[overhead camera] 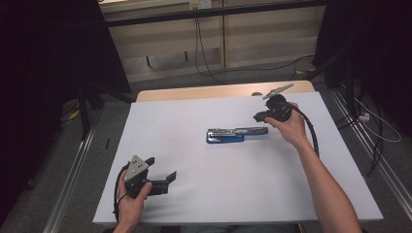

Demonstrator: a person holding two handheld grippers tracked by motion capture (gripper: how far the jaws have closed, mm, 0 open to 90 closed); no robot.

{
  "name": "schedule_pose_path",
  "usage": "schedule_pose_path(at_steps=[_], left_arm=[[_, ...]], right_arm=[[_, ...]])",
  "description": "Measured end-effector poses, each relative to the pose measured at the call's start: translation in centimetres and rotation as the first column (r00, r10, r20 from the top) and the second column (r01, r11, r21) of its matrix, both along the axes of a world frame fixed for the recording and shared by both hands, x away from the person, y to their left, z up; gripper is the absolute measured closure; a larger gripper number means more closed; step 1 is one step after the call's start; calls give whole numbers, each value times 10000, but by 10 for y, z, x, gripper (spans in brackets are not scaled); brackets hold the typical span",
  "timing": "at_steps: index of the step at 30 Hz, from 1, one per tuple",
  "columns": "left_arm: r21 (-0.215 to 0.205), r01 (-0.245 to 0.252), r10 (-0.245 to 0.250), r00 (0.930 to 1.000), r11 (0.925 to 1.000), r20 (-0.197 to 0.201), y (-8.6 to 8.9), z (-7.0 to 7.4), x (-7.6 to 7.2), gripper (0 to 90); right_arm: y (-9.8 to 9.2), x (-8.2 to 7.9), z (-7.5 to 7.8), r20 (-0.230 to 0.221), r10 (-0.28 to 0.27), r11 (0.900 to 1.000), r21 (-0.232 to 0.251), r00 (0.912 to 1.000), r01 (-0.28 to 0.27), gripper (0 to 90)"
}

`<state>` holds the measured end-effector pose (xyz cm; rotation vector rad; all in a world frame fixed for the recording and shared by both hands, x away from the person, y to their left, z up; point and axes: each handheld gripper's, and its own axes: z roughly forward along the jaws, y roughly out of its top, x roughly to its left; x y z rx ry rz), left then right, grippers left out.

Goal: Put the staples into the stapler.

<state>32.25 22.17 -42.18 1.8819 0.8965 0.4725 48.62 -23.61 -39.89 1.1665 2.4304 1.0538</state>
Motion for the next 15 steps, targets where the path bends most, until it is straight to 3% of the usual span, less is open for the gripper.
schedule_pose_path(at_steps=[15], left_arm=[[-50, -86, 87, 10000, 10000, 35, 0, 0, 0, 39]], right_arm=[[15, -5, 7, 135, 746, 9965, 372, 9971, -751, 794]])
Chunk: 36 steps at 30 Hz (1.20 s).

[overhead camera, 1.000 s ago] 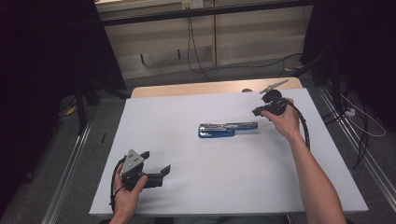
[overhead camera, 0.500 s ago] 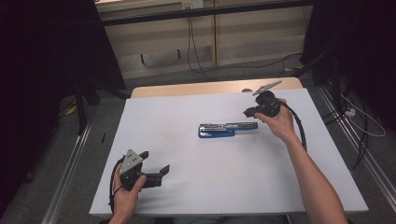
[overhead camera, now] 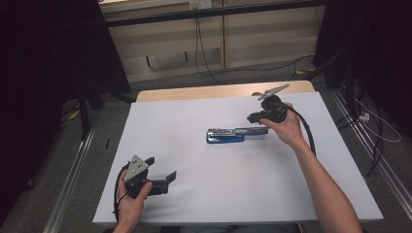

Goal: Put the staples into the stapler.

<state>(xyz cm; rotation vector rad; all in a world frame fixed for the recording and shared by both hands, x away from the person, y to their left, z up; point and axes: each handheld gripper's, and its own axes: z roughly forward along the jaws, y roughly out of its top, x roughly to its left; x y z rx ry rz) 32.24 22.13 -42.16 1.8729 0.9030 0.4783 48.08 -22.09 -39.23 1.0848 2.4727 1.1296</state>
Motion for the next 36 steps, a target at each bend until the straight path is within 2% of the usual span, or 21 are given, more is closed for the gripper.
schedule_pose_path(at_steps=[7, 14, 27, 36], left_arm=[[33, 18, -19, 10000, 10000, 39, 0, 0, 0, 39], [6, -49, 49, 9999, 10000, 108, 1, 1, 0, 42], [39, 31, -31, 9999, 10000, 96, 1, 1, 0, 42], [-33, -74, 75, 9999, 10000, 149, 2, 1, -1, 41]], right_arm=[[6, 1, -1, -25, 255, 9997, -3, 9997, -255, 794], [10, 2, -4, -91, 284, 9996, 38, 9996, -284, 794], [31, 4, -2, -96, 934, 9955, 181, 9956, -932, 794], [49, 4, -2, 41, 1272, 9919, 10, 9919, -1272, 794]])
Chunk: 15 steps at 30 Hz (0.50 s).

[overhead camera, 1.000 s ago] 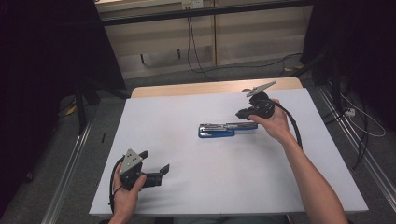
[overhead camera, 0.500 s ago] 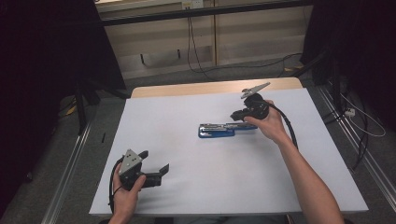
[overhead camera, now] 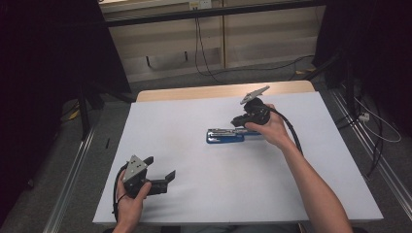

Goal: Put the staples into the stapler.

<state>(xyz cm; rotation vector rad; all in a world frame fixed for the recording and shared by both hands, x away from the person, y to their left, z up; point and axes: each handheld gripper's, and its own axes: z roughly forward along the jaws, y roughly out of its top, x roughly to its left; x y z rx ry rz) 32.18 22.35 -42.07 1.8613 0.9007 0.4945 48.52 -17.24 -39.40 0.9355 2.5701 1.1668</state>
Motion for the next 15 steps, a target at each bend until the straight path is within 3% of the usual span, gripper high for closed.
schedule_pose_path(at_steps=[6, 9, 15], left_arm=[[57, 54, -53, 10000, 10000, -40, 0, 0, 0, 41], [62, 35, -35, 10000, 10000, -84, 0, 0, 0, 41], [67, 74, -74, 10000, 10000, -47, 0, 0, 0, 41]], right_arm=[[8, 0, -1, 21, 174, 9998, 13, 9998, -174, 794], [12, -1, 1, 41, 149, 9994, -325, 9999, -148, 793], [20, 2, 3, -44, 291, 9992, -262, 9996, -292, 794]])
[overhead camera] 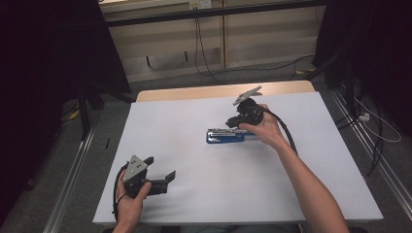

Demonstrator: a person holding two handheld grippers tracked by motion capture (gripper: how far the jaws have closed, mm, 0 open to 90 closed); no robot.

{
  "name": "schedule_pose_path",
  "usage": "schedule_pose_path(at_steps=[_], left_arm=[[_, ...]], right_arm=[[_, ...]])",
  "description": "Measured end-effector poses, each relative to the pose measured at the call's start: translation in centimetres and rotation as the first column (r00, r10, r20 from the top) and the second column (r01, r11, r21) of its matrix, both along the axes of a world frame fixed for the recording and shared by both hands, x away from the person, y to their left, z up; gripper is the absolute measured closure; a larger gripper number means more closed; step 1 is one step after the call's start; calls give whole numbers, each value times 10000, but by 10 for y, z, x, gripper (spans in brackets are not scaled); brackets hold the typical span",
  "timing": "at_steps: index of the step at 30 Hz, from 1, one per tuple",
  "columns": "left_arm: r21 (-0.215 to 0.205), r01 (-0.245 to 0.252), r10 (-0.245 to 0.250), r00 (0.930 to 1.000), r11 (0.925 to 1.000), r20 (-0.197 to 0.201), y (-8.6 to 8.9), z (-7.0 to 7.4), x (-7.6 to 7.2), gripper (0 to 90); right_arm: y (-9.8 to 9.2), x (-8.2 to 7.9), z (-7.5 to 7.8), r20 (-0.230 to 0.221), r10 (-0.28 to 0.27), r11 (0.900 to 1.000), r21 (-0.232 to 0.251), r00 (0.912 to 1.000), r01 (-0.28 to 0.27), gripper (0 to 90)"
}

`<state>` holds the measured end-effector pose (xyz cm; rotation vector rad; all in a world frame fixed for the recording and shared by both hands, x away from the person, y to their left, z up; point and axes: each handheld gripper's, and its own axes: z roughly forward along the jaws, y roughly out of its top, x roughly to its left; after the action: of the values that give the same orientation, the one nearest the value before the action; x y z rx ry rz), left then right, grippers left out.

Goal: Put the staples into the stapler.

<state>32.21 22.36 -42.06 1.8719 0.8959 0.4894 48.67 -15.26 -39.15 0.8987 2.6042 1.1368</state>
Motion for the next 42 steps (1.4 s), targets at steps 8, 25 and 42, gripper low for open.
schedule_pose_path(at_steps=[8, 25, 42], left_arm=[[-15, 4, -4, 10000, 10000, -7, 0, 0, 0, 41], [-62, -21, 21, 10000, 10000, 14, 1, 1, 0, 41], [-48, 11, -10, 10000, 10000, 22, 2, 1, 0, 42]], right_arm=[[14, 3, -2, -75, 292, 9996, -47, 9995, -292, 793], [29, 9, -5, 20, 540, 9983, -220, 9985, -539, 794], [33, 14, -13, 171, 822, 9966, -14, 9965, -822, 793]])
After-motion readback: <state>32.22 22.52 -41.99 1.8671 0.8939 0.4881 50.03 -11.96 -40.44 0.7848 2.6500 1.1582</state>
